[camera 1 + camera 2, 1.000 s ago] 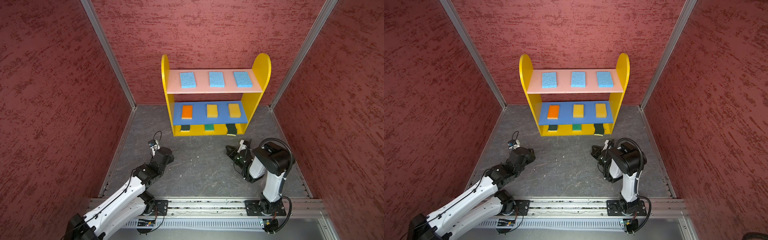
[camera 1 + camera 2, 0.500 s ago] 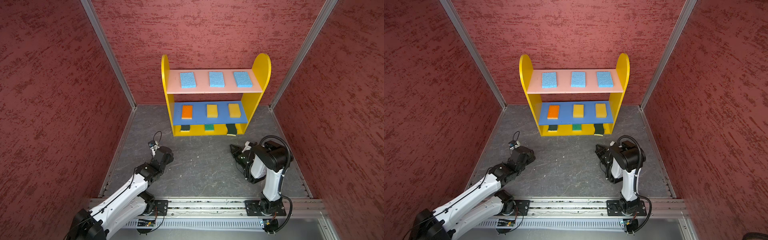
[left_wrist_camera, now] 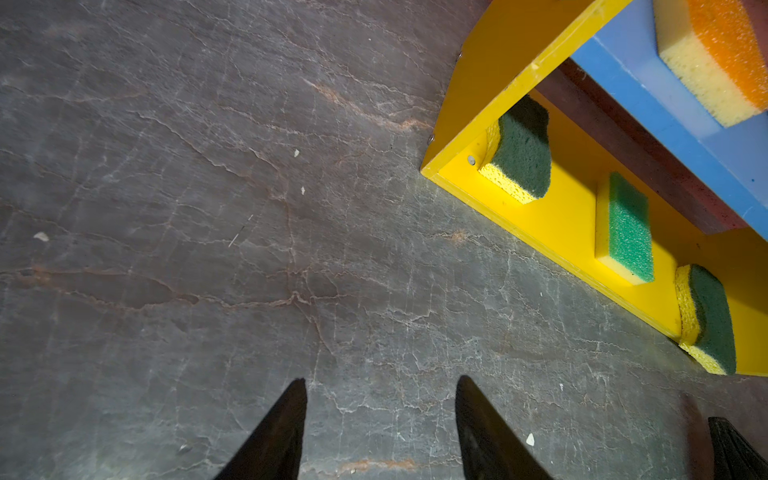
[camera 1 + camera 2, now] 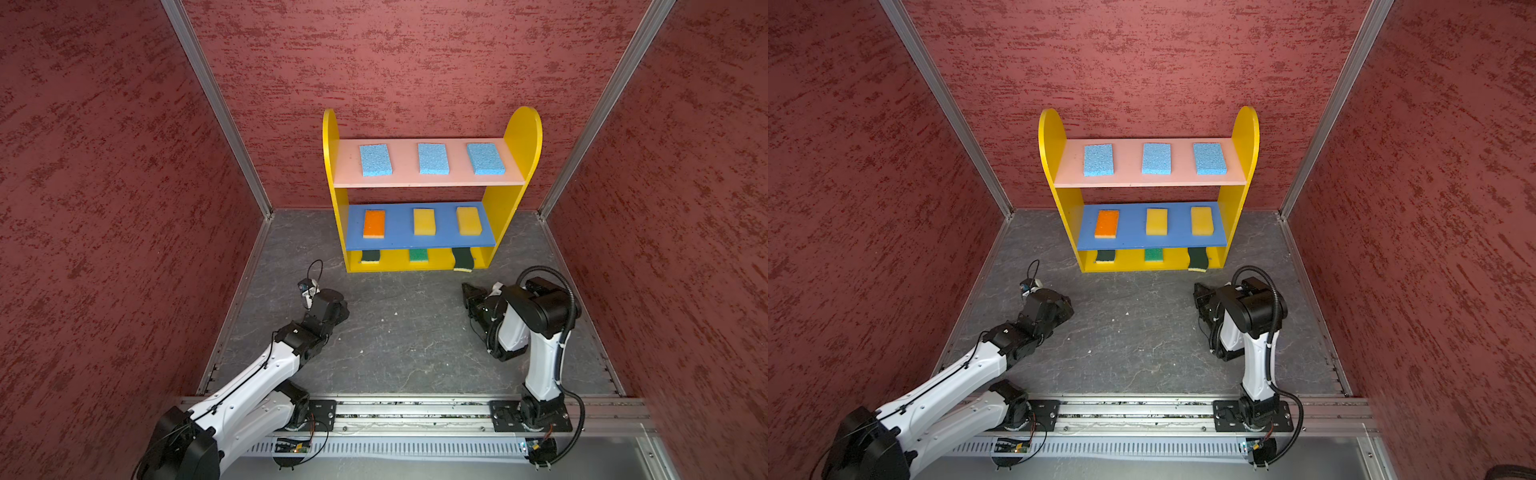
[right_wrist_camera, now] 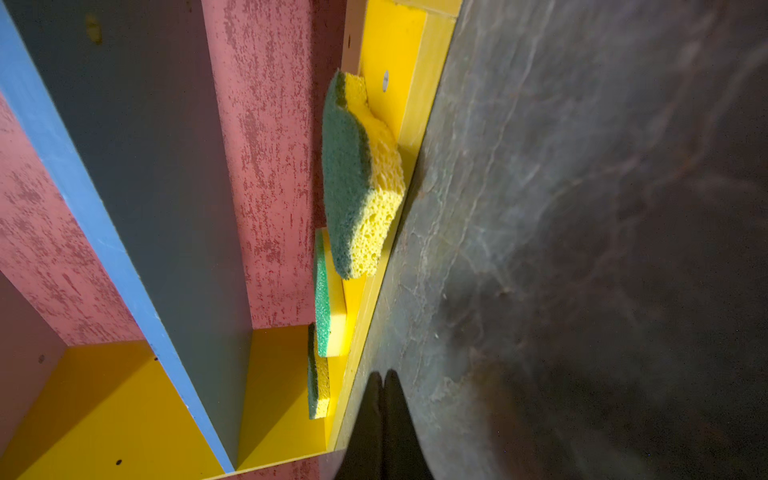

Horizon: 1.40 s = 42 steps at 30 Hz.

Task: Place and organize the cleaning sponges onto the shelf

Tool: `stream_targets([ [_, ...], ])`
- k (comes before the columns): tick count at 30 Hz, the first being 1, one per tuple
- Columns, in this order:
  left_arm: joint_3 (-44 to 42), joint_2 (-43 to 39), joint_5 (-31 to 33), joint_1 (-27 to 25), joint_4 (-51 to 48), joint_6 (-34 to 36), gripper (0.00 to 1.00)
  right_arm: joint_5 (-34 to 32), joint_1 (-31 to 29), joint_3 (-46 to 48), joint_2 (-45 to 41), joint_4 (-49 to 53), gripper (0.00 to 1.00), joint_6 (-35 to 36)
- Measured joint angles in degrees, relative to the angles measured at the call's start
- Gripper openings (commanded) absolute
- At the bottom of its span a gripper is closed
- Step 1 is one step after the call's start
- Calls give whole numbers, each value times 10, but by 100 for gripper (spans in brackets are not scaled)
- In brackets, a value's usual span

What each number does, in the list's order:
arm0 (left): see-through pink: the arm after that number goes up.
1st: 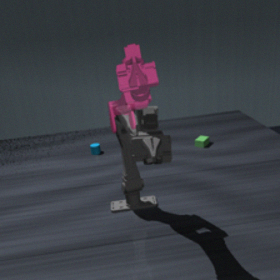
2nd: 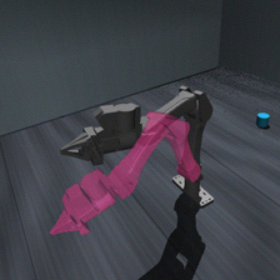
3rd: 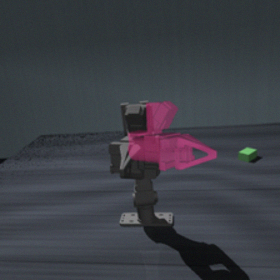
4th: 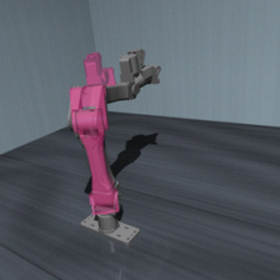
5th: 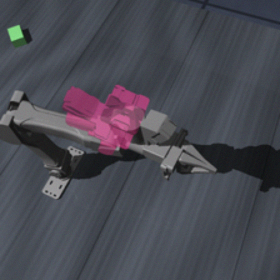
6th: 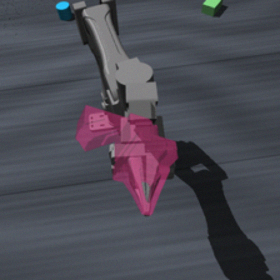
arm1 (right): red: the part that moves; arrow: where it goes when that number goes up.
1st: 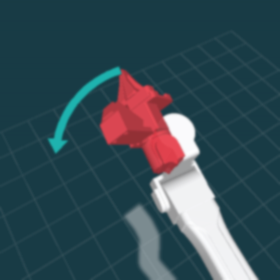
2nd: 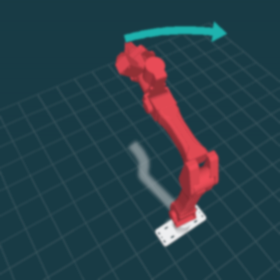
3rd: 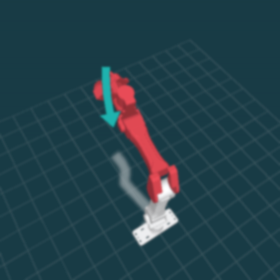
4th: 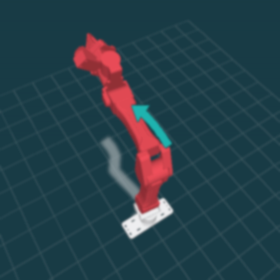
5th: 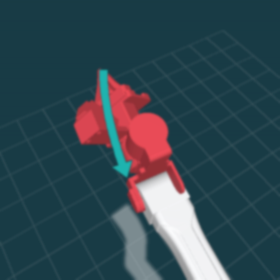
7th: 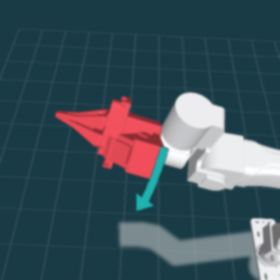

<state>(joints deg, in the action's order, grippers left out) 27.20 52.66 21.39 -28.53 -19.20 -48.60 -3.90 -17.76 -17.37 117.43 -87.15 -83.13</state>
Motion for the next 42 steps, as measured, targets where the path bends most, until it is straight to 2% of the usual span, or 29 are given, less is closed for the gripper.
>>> stream_targets([
  [21,1,41,-8,10,38,-7,58,-43,7,-55,2,48,0,-65],
  [42,16,96,-15,10,69,-11,58,-20,37,-123,-2,163,0,-73],
])
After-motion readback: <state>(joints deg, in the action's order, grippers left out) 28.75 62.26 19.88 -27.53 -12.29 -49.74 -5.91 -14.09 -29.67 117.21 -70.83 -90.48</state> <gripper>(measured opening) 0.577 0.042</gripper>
